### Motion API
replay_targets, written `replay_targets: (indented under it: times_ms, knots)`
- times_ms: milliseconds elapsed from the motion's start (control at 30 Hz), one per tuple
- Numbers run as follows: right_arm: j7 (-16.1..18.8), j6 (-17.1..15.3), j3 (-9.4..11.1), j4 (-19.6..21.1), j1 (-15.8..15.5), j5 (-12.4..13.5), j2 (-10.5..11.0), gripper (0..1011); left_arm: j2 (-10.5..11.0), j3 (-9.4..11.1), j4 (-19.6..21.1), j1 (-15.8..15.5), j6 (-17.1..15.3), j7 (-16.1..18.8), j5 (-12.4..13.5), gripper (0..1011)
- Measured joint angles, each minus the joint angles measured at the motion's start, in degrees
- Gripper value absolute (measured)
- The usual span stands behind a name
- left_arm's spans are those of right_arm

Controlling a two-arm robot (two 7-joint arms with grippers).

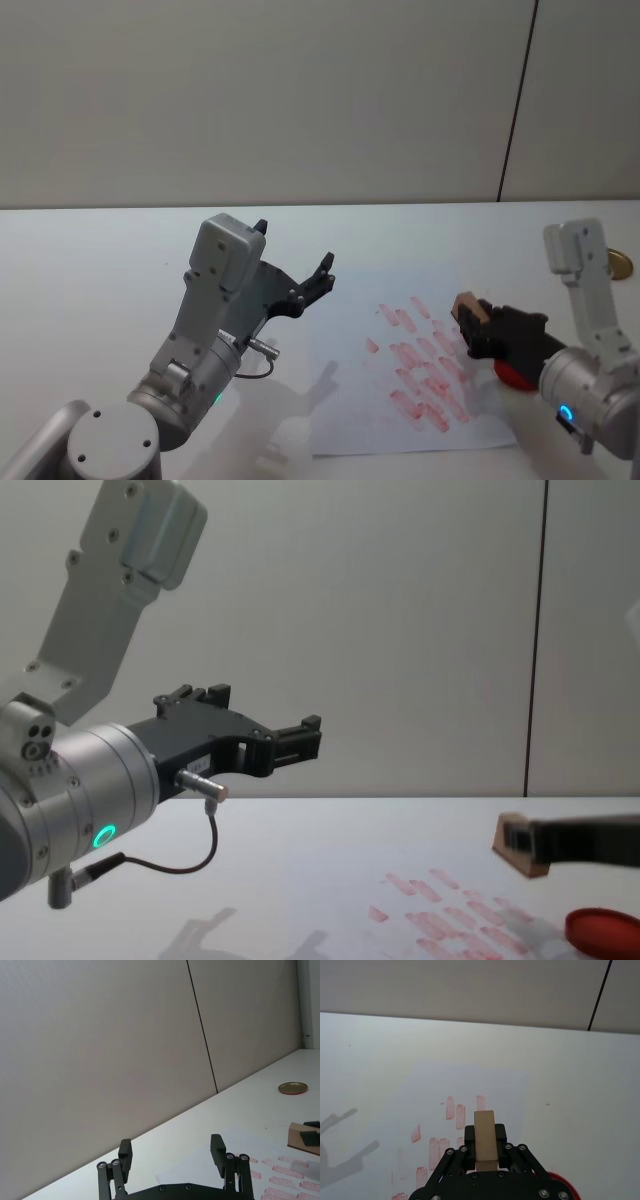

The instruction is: Use the one hand to pick up the stamp and affix it onto the A4 paper.

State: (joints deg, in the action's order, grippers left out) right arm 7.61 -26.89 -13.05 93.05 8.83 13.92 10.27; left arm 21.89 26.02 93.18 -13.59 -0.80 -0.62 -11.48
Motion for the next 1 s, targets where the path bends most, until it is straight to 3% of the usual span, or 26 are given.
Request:
replay_targets:
  times_ms: [367,1000]
  knots:
    - [0.32,-2.31,-0.6,-1.81,-0.27,0.49,-0.52,220,0.0,0.0,0.0,0.0,0.0,0.0,0.0,993]
    - [-2.1,-6.13,-1.26,-2.57,-0.3,-1.7,-1.29,219,0.0,0.0,0.0,0.0,0.0,0.0,0.0,993]
